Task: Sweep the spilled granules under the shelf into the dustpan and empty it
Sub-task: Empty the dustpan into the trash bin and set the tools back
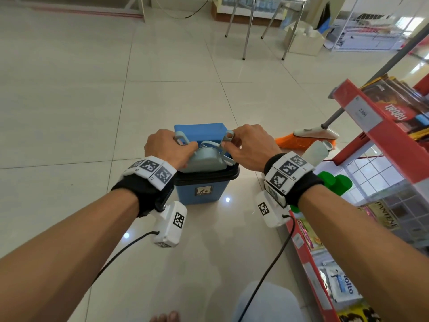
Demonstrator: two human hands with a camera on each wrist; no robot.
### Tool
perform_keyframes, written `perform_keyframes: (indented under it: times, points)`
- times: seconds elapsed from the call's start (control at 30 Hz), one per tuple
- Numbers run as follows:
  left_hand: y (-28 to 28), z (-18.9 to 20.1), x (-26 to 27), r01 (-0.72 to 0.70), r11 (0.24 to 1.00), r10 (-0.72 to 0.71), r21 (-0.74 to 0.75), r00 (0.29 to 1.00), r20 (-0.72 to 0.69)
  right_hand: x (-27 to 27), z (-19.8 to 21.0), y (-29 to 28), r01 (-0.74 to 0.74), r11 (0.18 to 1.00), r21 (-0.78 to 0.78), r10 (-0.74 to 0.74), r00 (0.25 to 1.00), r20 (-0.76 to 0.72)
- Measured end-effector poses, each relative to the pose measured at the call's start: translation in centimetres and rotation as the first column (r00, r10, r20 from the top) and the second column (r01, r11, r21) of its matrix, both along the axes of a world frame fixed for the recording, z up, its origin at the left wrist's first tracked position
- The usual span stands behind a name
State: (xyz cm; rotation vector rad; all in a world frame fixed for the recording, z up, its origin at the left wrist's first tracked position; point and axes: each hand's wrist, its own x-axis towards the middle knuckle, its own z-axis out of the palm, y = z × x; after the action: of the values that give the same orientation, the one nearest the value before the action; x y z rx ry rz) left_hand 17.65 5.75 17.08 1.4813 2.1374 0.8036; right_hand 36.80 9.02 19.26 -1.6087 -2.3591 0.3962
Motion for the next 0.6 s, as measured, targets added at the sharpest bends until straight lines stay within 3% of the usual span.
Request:
perform_keyframes:
  times: [0.2, 0.6]
  points:
    - [-0.07, -0.01, 0.34, 0.034, 0.999, -0.032, 0.023, 0.998, -0.06, -0.05, 0.07, -0.31, -0.006, 1.0, 0.009, 0.006, 1.0, 0.002]
    - [-0.26, 0.19, 0.38, -0.023, 0.994, 0.024, 0.102, 1.0, -0.01, 0.66, -0.05, -0.79, 0.008, 0.999, 0.036, -0.008, 1.0, 0.003]
